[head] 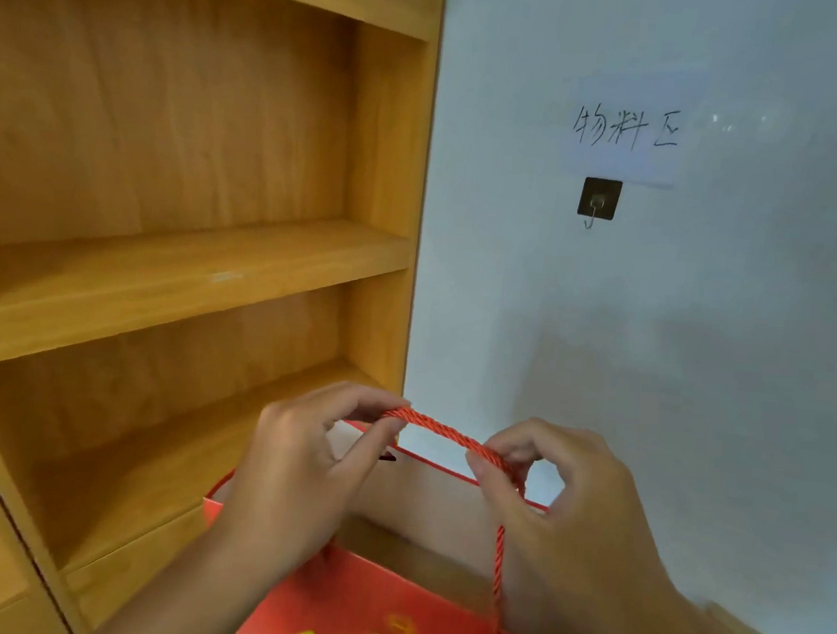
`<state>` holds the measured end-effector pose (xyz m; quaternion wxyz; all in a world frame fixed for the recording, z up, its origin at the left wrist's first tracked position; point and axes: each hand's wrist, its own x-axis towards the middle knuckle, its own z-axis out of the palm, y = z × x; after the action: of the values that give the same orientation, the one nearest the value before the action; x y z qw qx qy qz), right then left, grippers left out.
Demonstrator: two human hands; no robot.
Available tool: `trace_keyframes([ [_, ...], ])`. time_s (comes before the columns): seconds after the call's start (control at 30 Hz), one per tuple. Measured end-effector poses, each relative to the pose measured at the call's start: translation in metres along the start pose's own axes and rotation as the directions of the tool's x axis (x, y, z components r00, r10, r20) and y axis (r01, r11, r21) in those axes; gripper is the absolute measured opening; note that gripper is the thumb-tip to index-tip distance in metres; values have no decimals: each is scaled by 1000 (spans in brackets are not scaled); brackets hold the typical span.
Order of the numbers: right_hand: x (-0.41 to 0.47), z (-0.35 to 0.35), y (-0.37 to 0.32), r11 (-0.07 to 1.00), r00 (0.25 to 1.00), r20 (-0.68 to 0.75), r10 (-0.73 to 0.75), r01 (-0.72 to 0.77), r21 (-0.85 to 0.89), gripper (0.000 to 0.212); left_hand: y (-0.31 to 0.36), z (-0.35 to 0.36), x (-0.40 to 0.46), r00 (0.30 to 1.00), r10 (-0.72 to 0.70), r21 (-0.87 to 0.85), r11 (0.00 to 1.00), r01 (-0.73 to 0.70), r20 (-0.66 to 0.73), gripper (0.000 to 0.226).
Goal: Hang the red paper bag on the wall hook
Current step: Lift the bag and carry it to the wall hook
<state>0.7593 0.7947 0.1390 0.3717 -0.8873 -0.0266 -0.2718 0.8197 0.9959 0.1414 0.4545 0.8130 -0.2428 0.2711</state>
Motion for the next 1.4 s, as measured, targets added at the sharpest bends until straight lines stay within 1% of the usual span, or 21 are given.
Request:
trace_keyframes([
  [0.1, 31, 33, -2, 997, 998, -50, 36, -39, -72, 21, -48, -2, 38, 997, 22, -70, 997, -16, 76, 15],
  [0.2, 56, 56, -7, 986, 992, -81, 93, -104, -133, 11, -85, -4, 73, 983, 40, -124, 992, -18, 179, 15],
  [0.27, 71, 69, -8, 977, 985, -99, 140, -154, -148, 8, -103, -3, 94, 973, 36, -139, 990, -4, 227, 13],
  [0.33, 86, 78, -7, 967, 977, -120, 178, -196, -160, 8, -119, 1, 111, 966, 40, -150, 989, -1, 254, 13],
  [0.5, 113, 96, 2, 953, 965, -152, 214, -240, -184, 5, -143, 15, 145, 956, 86, -190, 981, -32, 280, 14],
  [0.73, 141, 90, 21, 942, 957, -185, 225, -261, -208, 8, -147, 47, 177, 949, 97, -196, 980, -38, 300, 11],
  [0.93, 166, 65, 41, 959, 967, -183, 179, -213, -185, 12, -137, 79, 208, 950, 110, -195, 979, -54, 292, 16],
  [1.07, 187, 49, 54, 966, 952, -250, 177, -217, -141, 9, -131, 99, 230, 948, 129, -199, 977, -71, 291, 14],
  [1.2, 213, 35, 65, 962, 939, -291, 183, -232, -145, 7, -127, 123, 256, 947, 131, -245, 968, -58, 294, 11],
  [1.4, 249, 26, 88, 941, 910, -347, 228, -297, -161, 9, -135, 162, 303, 917, 211, -306, 946, -105, 338, 8],
])
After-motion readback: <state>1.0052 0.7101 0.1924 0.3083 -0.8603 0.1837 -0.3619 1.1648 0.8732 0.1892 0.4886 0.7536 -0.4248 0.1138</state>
